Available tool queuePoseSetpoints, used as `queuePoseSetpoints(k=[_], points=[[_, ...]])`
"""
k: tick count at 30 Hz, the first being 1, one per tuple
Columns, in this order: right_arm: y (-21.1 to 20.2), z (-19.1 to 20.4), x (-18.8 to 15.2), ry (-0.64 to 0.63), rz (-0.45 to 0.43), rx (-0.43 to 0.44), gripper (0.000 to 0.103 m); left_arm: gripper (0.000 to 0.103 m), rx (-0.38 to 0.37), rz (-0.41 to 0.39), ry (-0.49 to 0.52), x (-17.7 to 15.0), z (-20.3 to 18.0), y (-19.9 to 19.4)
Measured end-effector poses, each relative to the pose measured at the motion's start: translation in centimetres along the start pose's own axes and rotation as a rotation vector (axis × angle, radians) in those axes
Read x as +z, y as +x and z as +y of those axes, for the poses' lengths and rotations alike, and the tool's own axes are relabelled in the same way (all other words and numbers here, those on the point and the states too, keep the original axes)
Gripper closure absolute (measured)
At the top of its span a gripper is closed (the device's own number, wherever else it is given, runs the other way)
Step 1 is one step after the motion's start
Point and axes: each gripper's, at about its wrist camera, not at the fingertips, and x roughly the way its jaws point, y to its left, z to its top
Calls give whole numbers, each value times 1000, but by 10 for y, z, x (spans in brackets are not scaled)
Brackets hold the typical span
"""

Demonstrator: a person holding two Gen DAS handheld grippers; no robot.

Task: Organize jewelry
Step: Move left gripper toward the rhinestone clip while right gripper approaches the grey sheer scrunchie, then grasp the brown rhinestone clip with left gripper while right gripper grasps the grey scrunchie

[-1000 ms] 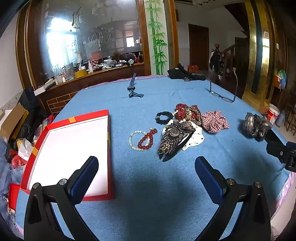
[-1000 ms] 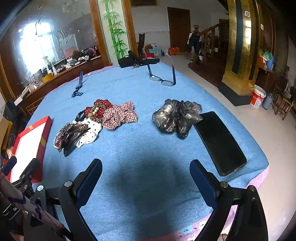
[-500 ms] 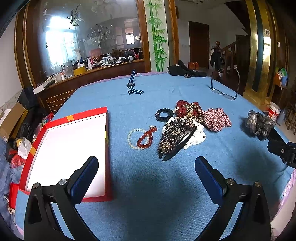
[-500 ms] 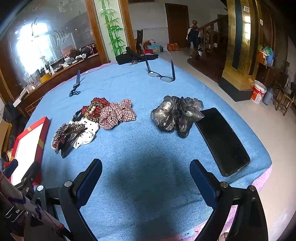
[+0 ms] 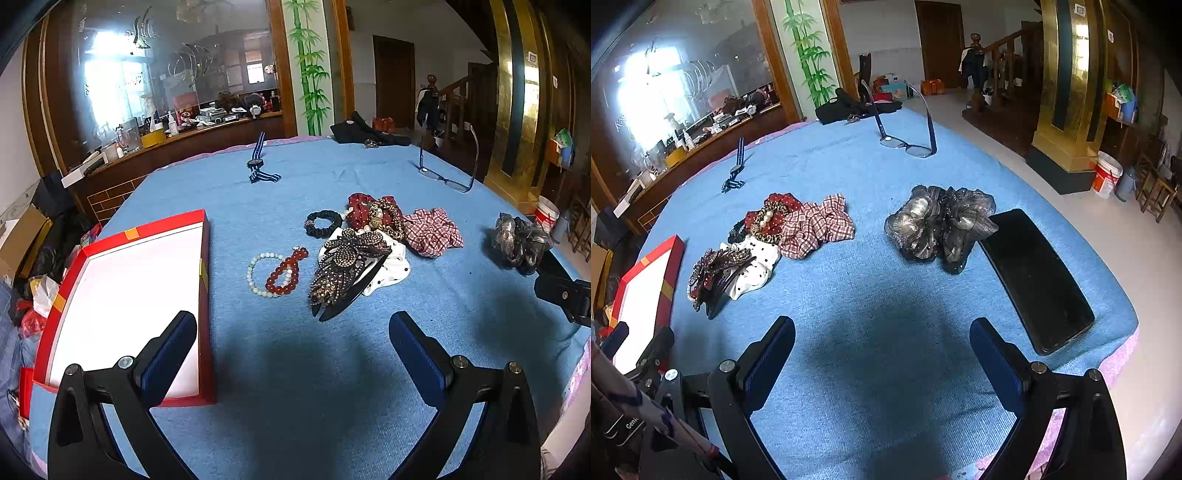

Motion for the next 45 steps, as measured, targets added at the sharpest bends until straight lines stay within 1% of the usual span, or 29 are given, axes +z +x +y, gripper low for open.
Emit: queuePoseSetpoints(k=[4, 9, 13, 17, 24, 27, 28, 31, 32, 34, 35, 36, 37, 39, 40, 41, 42, 43, 44, 45], points=[[3, -2, 2, 3, 1, 1, 6, 0, -3, 8, 0, 1, 0, 3], [10, -12, 8, 36, 14, -4, 6, 0, -6, 28, -19, 5, 10, 10], [12, -21, 15, 57, 11, -23, 6, 0, -12, 42, -72, 13, 27, 14], [9, -31, 17, 82, 3, -30, 6, 0, -2, 40, -90, 17, 39, 12], [5, -42, 22, 108, -10, -35, 6, 0, -24, 43, -79, 18, 42, 12], [6, -48, 24, 124, -11, -35, 6, 0, -78, 62, -49, 21, 33, 17], [7, -50, 24, 131, -11, -33, 6, 0, -123, 73, -31, 23, 28, 22], [6, -54, 25, 140, -12, -27, 6, 0, -205, 119, 15, 32, 13, 40], [6, -55, 25, 142, -14, -28, 6, 0, -220, 126, 32, 34, 9, 45], [6, -57, 25, 147, -14, -26, 6, 0, -219, 134, 71, 40, -1, 58], [5, -58, 24, 150, -14, -22, 6, 0, -238, 140, 97, 42, -6, 64], [5, -59, 24, 149, -14, -21, 6, 0, -241, 152, 111, 44, -10, 70], [5, -60, 23, 149, -14, -22, 6, 1, -228, 164, 120, 45, -12, 77], [5, -62, 23, 149, -17, -23, 6, 8, -234, 176, 130, 47, -16, 87], [5, -63, 23, 149, -18, -24, 6, 22, -229, 188, 127, 48, -16, 91], [5, -64, 24, 150, -19, -24, 6, 33, -231, 200, 120, 49, -16, 96], [4, -65, 24, 152, -21, -25, 6, 37, -245, 214, 114, 49, -16, 100], [4, -67, 25, 155, -22, -24, 6, 46, -256, 226, 105, 48, -15, 103], [5, -68, 26, 159, -23, -24, 6, 51, -267, 242, 89, 47, -15, 107], [5, -69, 26, 163, -22, -24, 6, 53, -278, 243, 78, 47, -14, 107]])
